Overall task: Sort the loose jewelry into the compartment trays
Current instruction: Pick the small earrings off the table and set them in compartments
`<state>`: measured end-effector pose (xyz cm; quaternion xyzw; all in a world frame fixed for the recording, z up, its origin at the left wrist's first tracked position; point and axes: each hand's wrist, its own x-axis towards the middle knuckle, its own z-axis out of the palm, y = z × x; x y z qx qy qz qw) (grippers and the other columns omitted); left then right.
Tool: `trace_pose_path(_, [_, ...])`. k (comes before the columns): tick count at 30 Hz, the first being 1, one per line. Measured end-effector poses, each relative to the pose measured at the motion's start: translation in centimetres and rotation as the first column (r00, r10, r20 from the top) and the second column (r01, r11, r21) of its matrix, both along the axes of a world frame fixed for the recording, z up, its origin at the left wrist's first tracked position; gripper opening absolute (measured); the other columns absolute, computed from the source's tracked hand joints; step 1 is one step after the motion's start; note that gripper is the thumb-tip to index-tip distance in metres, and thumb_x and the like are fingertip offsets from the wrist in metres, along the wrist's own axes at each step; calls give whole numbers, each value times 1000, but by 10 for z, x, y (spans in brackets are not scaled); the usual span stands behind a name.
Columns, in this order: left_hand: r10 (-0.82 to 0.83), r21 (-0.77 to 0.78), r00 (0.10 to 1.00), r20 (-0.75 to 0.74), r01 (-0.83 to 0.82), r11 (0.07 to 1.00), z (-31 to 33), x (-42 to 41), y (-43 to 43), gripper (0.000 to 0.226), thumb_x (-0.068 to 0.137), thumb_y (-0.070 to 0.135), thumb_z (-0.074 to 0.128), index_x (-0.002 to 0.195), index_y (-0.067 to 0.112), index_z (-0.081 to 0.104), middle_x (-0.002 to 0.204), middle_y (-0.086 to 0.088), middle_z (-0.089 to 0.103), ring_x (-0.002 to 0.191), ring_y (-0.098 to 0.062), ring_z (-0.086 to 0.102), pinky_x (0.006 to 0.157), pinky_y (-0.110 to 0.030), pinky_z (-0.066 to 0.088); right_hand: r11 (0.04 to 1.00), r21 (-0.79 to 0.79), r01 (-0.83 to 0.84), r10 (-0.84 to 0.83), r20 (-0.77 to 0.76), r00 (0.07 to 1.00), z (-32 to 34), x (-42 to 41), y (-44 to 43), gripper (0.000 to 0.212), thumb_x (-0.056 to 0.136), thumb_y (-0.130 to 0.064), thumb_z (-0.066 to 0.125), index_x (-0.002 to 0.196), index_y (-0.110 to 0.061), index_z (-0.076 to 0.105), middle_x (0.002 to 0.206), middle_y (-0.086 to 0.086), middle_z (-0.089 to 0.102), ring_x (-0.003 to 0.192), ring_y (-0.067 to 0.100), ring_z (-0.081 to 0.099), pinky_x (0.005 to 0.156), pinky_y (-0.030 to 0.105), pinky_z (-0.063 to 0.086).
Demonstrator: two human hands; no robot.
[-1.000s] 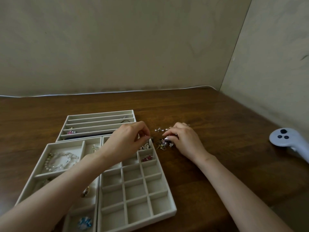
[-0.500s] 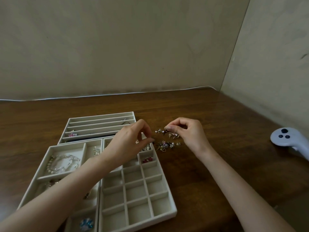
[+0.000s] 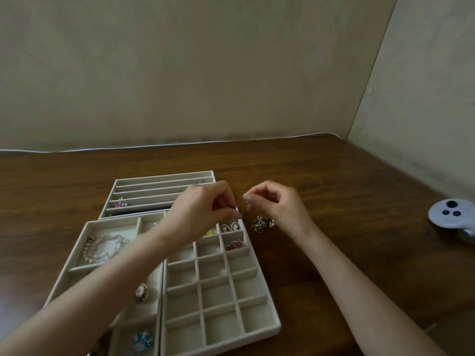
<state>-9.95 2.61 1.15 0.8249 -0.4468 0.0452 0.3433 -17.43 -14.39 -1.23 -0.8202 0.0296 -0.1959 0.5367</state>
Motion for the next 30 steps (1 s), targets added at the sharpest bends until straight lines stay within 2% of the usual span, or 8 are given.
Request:
trace_pose_path(4, [-111, 167, 985, -134, 132, 977, 15, 9, 13, 12, 72, 21, 77, 74, 17, 65, 64, 10, 68, 61, 3, 61, 56, -8, 41, 946, -243, 213, -206, 51, 977, -8, 8, -18, 6, 87, -21, 64, 90, -18, 68, 83, -7, 66, 78, 5, 60, 71, 18, 48])
trace_pose_path(7, [-161, 321, 966, -204, 222, 921, 13, 10, 16, 8, 76, 17, 75, 79, 16, 68, 71, 9, 71, 67, 2, 64, 62, -7, 43, 850, -498, 171, -179, 31, 983, -16, 14, -16, 13, 87, -23, 64, 99, -23, 70, 96, -9, 63, 91, 7, 49, 74, 11, 34])
trace_pose_path(12, [-160, 463, 972, -172, 223, 858, 14, 13, 19, 10, 74, 21, 77, 81, 20, 69, 73, 11, 71, 69, 1, 63, 63, -9, 43, 710, -703, 44, -110, -48, 993, -23, 17, -6, 29, 92, -28, 56, 120, -28, 63, 109, -8, 56, 104, 9, 40, 88, 22, 28])
trace_pose_path(17, [-149, 510, 988, -47, 152, 847, 14, 11, 17, 14, 73, 31, 76, 73, 25, 63, 68, 13, 67, 67, 1, 58, 68, -24, 46, 725, -685, 75, -133, -32, 991, -23, 18, -4, 21, 89, -28, 60, 108, -24, 69, 108, -5, 60, 103, 10, 43, 87, 22, 30])
trace_pose_path(23, [-147, 567, 989, 11, 115, 816, 13, 11, 17, 18, 73, 36, 75, 71, 31, 57, 63, 18, 58, 63, 10, 51, 60, -15, 37, 744, -663, 82, -137, -31, 990, -23, 17, -4, 10, 86, -28, 65, 94, -23, 69, 101, -5, 62, 100, 10, 47, 86, 25, 36])
trace_pose_path(26, [-127, 542, 991, 44, 83, 836, 14, 12, 17, 16, 76, 38, 72, 76, 30, 58, 61, 17, 55, 60, 3, 50, 60, -18, 38, 767, -633, 105, -150, -18, 989, -22, 17, -3, 6, 84, -27, 67, 85, -21, 69, 91, -7, 64, 92, 9, 51, 84, 26, 41])
trace_pose_path(28, [-97, 460, 993, 68, 55, 886, 14, 14, 17, 16, 79, 39, 68, 78, 27, 57, 61, 13, 56, 58, 0, 50, 59, -19, 40, 836, -529, 148, -177, -4, 984, -17, 14, -5, 7, 84, -25, 68, 85, -19, 70, 86, -8, 66, 86, 4, 54, 78, 15, 40])
trace_pose_path(30, [-65, 322, 995, 74, 38, 946, 12, 16, 17, 15, 82, 37, 65, 79, 23, 58, 63, 11, 61, 58, 0, 56, 60, -21, 46, 927, -334, 173, -192, -22, 981, -10, 11, -6, 6, 83, -23, 69, 86, -17, 70, 84, -9, 67, 82, -1, 58, 71, 7, 39])
